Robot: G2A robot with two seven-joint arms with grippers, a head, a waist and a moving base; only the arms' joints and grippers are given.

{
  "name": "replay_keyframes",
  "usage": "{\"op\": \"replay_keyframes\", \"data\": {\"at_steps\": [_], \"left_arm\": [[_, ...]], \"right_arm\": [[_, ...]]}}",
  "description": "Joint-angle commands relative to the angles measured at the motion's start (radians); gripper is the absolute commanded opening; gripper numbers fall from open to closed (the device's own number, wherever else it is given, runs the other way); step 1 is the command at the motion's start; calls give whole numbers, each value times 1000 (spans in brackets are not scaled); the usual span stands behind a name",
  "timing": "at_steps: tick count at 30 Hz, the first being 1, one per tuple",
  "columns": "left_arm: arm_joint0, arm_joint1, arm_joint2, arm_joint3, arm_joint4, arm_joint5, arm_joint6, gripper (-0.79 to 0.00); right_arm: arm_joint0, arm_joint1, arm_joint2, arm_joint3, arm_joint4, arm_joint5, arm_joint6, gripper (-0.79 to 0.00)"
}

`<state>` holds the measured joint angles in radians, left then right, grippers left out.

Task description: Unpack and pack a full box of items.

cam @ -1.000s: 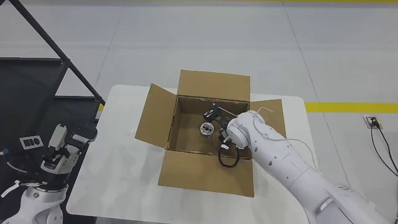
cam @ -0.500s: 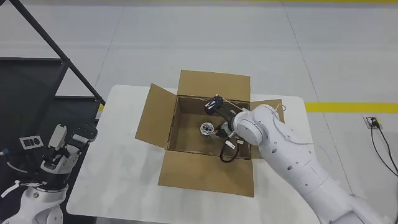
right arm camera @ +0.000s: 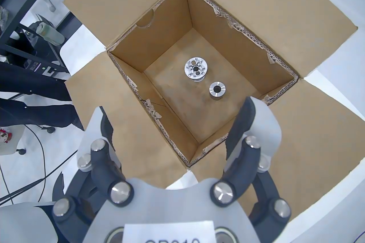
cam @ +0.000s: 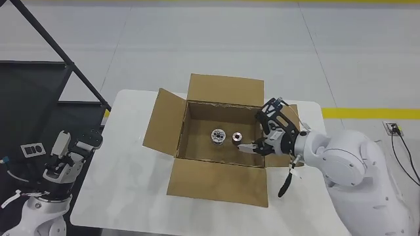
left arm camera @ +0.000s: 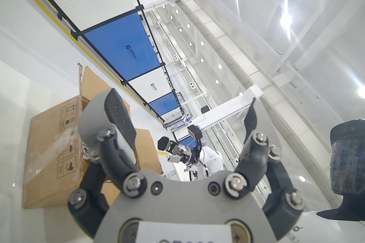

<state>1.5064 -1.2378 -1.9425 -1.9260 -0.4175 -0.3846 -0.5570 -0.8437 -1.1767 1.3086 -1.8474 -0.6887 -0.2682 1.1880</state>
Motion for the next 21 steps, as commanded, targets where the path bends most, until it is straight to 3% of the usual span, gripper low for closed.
{"op": "replay_keyframes", "data": {"at_steps": [1,6,9,12,16,21], "left_arm": [[0,0,0,0,0,0,0,0],[-3,0,-4,-2,34,12,36,0],[-40,0,19,21,265,59,181,0],[-101,-5,114,73,471,133,306,0],[-166,-7,225,143,571,189,289,0],[-225,-8,313,208,624,188,240,0]], "right_arm": [[0,0,0,0,0,0,0,0],[-10,0,3,10,2,13,-21,0],[-19,2,44,40,56,52,-79,0],[-40,9,126,66,169,61,-115,0],[-79,22,252,115,300,85,-139,0],[-129,38,370,179,406,110,-140,0]]}}
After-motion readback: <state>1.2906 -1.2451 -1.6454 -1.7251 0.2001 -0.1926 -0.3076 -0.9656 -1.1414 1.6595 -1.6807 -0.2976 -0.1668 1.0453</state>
